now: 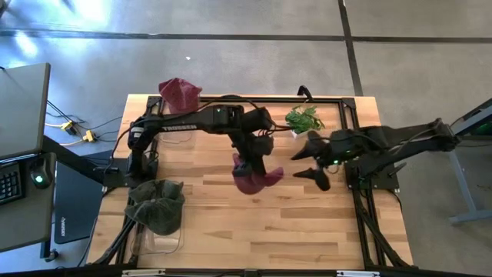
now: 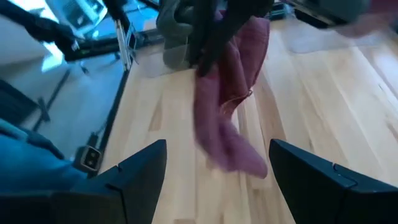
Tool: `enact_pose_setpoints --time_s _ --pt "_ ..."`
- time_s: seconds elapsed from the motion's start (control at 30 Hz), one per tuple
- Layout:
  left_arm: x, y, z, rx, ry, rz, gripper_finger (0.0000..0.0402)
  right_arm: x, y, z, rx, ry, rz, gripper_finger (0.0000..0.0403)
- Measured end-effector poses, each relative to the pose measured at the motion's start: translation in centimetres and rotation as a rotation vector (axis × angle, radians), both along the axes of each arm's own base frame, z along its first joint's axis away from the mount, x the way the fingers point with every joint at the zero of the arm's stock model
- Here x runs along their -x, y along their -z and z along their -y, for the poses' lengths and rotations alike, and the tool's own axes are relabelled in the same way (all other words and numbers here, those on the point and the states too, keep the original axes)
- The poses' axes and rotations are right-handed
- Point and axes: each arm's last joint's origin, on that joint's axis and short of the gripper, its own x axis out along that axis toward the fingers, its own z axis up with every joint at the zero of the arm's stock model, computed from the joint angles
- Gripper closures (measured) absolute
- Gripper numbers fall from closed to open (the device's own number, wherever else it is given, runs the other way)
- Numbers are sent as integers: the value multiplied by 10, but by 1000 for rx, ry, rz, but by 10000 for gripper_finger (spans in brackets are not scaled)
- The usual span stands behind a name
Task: Pick & Place hat
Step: Put the red cap into the top transparent bin
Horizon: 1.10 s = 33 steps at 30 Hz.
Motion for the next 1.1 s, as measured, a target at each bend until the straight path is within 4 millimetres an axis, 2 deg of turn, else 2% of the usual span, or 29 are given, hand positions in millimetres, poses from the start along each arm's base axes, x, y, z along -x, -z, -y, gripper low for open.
enact_pose_setpoints --time_s 0.17,0.33,0.47,0.6,0.77,0.8,0.87,0.93,1.1 --pt "-5 -1 2 32 30 50 400 -29 18 -5 50 -34 -56 124" --pt "-5 -2 1 28 11 53 400 -51 32 -13 19 -96 -75 126" --pt "-6 -2 1 33 3 47 400 -62 38 -20 7 -115 -63 154" --pt "-6 -3 1 39 -6 44 401 -70 45 -21 -2 -87 -84 227" --pt "-5 -4 1 59 -29 26 400 -72 47 -23 -22 -97 -91 372" --pt "-4 -5 1 70 -42 20 397 -71 46 -23 -26 -109 -91 387" --pt "-4 -8 1 98 -54 23 377 -71 46 -23 -46 -121 -91 385" --pt "-4 -9 2 113 -33 32 341 -70 46 -24 -71 -136 -105 381" --pt "-6 -11 5 53 29 119 214 -69 48 -24 -88 -144 -126 394"
